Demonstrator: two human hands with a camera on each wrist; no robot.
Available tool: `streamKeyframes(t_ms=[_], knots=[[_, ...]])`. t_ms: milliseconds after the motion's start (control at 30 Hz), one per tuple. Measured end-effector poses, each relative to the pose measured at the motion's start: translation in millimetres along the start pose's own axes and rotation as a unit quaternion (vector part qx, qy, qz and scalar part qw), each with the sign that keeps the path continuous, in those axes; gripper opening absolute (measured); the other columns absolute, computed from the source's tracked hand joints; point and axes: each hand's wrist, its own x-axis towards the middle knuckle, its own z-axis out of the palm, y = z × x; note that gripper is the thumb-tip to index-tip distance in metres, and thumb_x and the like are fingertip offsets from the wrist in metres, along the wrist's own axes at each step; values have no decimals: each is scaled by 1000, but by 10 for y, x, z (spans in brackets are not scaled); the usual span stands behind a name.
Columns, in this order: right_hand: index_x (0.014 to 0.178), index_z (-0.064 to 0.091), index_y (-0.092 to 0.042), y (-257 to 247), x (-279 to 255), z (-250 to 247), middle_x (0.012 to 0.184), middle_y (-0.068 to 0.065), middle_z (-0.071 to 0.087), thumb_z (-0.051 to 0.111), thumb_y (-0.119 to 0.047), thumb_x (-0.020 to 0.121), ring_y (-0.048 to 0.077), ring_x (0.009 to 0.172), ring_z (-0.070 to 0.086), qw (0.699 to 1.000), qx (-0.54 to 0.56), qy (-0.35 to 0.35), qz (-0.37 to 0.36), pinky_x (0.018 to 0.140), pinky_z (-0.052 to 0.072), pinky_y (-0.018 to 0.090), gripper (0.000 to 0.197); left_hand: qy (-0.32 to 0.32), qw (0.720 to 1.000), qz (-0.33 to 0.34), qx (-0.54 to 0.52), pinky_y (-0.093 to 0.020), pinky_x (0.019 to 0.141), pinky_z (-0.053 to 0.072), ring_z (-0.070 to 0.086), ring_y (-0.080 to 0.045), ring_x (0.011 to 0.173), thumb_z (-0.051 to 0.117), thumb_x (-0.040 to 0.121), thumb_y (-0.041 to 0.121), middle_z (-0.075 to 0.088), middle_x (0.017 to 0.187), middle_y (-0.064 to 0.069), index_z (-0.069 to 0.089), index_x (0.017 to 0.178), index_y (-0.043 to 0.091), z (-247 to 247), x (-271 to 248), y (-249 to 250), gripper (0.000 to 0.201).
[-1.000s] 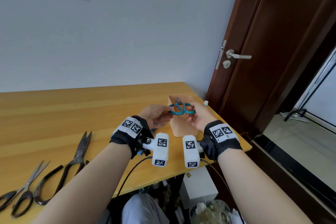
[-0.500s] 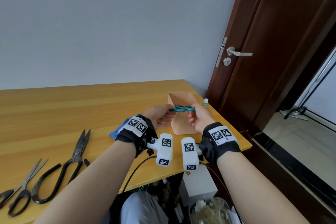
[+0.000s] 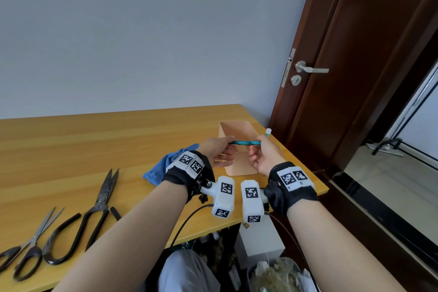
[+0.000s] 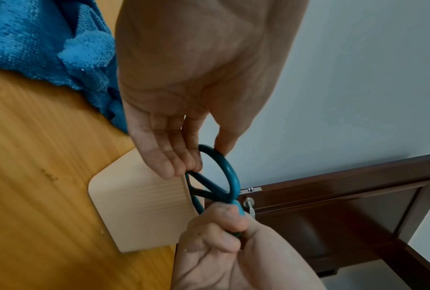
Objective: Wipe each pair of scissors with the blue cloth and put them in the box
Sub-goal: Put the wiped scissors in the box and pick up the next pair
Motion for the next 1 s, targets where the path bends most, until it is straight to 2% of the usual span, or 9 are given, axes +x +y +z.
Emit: streamKeyframes(t_ms=[100, 367, 600, 733, 867, 1000], knots=[[101, 50, -9, 1, -8, -17, 58, 3, 52, 47, -28, 99, 10, 33, 45, 1000, 14, -9, 6, 32, 31, 15, 19, -5, 1000, -2, -5, -22, 53, 57, 57, -12, 58, 59, 100, 39, 58, 67, 1, 66, 84, 10, 15, 1, -31, 34], [87, 50, -12, 57, -65, -59, 58, 2, 50, 54, -27, 93, 9, 33, 44, 998, 50, -20, 32, 34, 30, 14, 17, -22, 1000, -4, 13, -25, 54, 58, 59, -12, 63, 64, 97, 37, 61, 71, 0, 68, 83, 11, -53, -19, -78, 30], [79, 47, -13, 88, -185, -7, 49, 0, 48, 56, -23, 92, 8, 35, 42, 995, 63, -56, 60, 33, 30, 15, 19, -39, 999, 6, 18, -32, 73, 61, 65, -17, 74, 66, 97, 30, 67, 82, -5, 67, 90, 8, -79, -70, -123, 23], [76, 47, -13, 165, -272, 50, 53, 0, 47, 57, -23, 90, 8, 39, 42, 994, 55, -74, 64, 34, 31, 15, 20, -39, 999, 12, 23, -30, 68, 61, 66, -17, 76, 64, 98, 31, 67, 84, -4, 65, 97, 8, -135, -141, -129, 23], [70, 41, -16, 308, -374, 157, 59, 1, 48, 58, -21, 87, 10, 39, 45, 993, 5, -100, 61, 34, 31, 15, 24, -23, 999, 33, 13, -30, 75, 59, 64, -16, 74, 62, 99, 29, 66, 85, -5, 64, 97, 7, -336, -303, -155, 22], [75, 47, -14, 445, -506, 380, 60, 1, 49, 54, -14, 89, 10, 47, 43, 988, -28, -140, 60, 34, 32, 15, 16, 11, 999, 50, 9, -23, 64, 58, 64, -15, 72, 62, 98, 28, 66, 83, -5, 64, 92, 9, -654, -548, -221, 20]])
